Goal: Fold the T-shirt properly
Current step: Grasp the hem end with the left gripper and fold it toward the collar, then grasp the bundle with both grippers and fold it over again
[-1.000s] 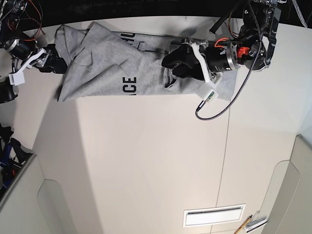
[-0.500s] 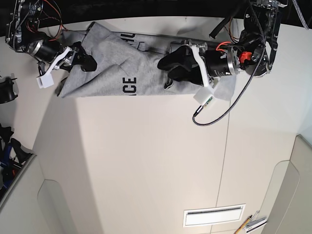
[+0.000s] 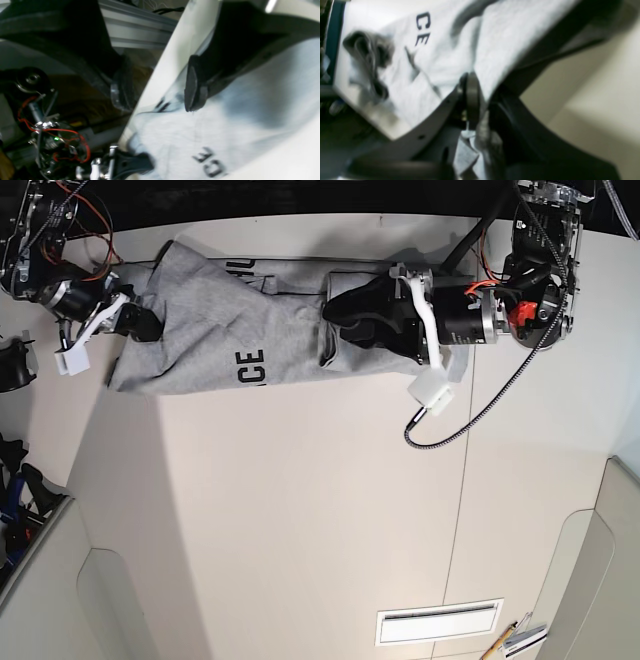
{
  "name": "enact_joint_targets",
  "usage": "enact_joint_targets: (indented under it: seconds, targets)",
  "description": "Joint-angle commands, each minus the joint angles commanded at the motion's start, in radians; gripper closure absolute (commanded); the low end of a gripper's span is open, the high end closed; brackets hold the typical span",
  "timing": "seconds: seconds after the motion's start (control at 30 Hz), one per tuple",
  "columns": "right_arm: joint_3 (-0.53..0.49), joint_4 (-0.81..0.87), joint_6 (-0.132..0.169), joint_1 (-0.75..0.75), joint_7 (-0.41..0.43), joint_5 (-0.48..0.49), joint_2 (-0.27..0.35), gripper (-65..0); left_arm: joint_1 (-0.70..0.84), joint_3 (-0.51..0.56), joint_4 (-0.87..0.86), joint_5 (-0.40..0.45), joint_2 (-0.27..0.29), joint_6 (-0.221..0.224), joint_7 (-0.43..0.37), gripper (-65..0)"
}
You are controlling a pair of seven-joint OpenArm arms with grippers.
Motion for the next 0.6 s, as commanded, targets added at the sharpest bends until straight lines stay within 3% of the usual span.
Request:
enact_joint_targets:
  seconds: [0.23,0.4,0.53,0.6]
  targets:
    - [0.158,0.0,0.0,0.005,-0.024,0.079,0.154,0.0,0.013,-0.166,-0.001,0.013,0.0,0.0,0.014,-35.9]
    - [0.21,0.023,0.001,0.007,-0.047,0.121,0.244,0.0,0.061,-0.14,-0.069,0.076,0.0,0.0,-0.011,-35.9]
    - [0.209,0.142,0.001,0.007,-0.088,0.154,0.247,0.0,0.066,-0.068,-0.184,0.163,0.006,0.0,-0.124,-35.9]
    - [0.209,0.213,0.001,0.007,-0.097,0.157,0.243,0.0,0.058,-0.02,-0.222,0.213,0.029,0.0,-0.144,-35.9]
